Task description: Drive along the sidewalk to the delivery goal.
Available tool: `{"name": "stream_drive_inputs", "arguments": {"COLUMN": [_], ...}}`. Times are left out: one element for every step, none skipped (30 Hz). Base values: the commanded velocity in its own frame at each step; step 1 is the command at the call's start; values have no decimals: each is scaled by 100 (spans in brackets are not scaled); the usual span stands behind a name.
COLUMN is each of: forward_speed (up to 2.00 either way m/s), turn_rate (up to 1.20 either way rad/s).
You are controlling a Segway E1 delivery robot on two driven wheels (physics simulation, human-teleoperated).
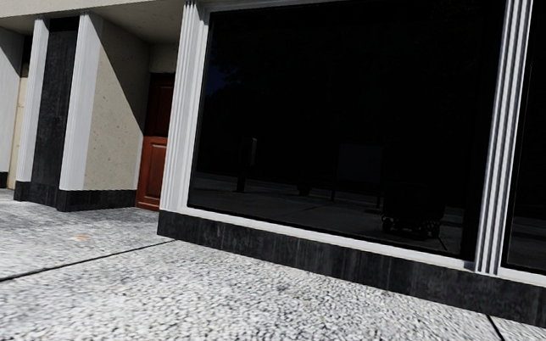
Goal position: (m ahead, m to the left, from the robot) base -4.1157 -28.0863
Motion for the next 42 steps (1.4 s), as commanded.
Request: {"name": "stream_drive_inputs", "arguments": {"forward_speed": [0,0,0,0,0,0,0,0,0,0,0,0,0,0,0,0,0,0,0,0,0,0,0,0,0,0,0,0,0,0,3,3,11,15,15,27,47,66,66,77,81,82], "turn_rate": [0,0,0,0,0,0,0,0,0,0,0,0,0,0,0,0,0,0,0,0,0,0,0,0,0,0,0,0,0,0,0,0,0,0,0,-13,-32,-53,-53,-69,-74,-76]}}
